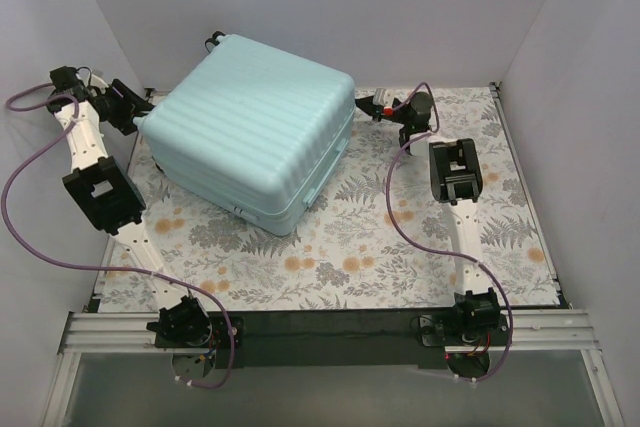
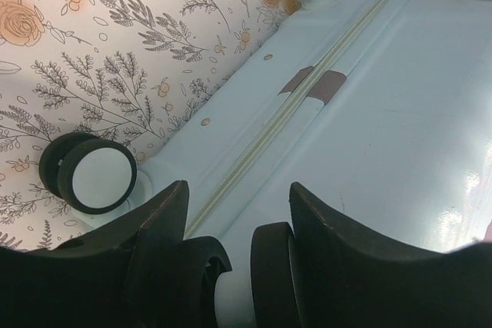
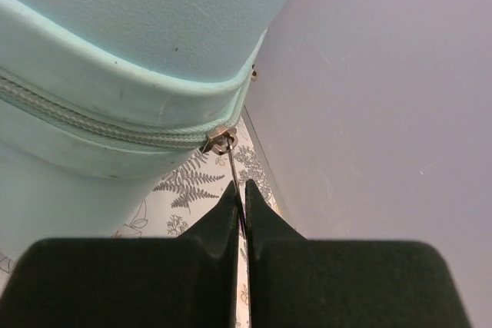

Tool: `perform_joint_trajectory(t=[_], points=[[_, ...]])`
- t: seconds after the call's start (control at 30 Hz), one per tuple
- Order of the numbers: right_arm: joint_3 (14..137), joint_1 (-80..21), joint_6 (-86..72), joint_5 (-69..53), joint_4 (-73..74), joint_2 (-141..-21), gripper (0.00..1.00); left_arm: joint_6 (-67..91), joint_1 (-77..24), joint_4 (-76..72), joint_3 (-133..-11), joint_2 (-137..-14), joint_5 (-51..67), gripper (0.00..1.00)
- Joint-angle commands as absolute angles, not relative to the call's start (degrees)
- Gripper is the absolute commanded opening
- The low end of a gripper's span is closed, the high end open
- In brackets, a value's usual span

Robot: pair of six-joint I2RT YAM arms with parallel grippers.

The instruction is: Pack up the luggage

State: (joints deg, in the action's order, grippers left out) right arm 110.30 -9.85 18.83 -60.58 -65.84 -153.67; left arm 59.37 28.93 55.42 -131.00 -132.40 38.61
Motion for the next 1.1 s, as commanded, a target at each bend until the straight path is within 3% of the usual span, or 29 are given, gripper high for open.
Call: perform_joint_trajectory(t=[0.0, 0.27, 0.47, 0.5, 0.63, 1.07], points=[[118.1, -6.7, 13.3, -47.9, -72.5, -155.6, 0.01, 46.1, 18.7, 40.0, -130.3, -139.0, 33.8, 0.0], [122.1, -11.3, 7.8, -46.1, -77.8, -159.2, 0.01, 43.7, 15.7, 39.5, -133.2, -141.4, 34.2, 0.0], [136.7, -13.6, 10.5, -42.0, -74.5, -168.3, 0.01, 42.9, 14.1, 37.9, -133.3, -142.2, 34.5, 0.0], [134.3, -13.8, 8.8, -43.1, -77.8, -167.5, 0.01, 43.2, 13.6, 37.5, -133.4, -142.4, 34.6, 0.0], [105.2, -14.9, 3.4, -50.3, -96.4, -155.5, 0.01, 44.6, 12.1, 36.0, -133.7, -142.4, 36.6, 0.0], [60.8, -17.4, -10.2, -57.8, -108.5, -124.3, 0.01, 45.6, 8.7, 30.1, -128.5, -138.5, 43.1, 0.0]])
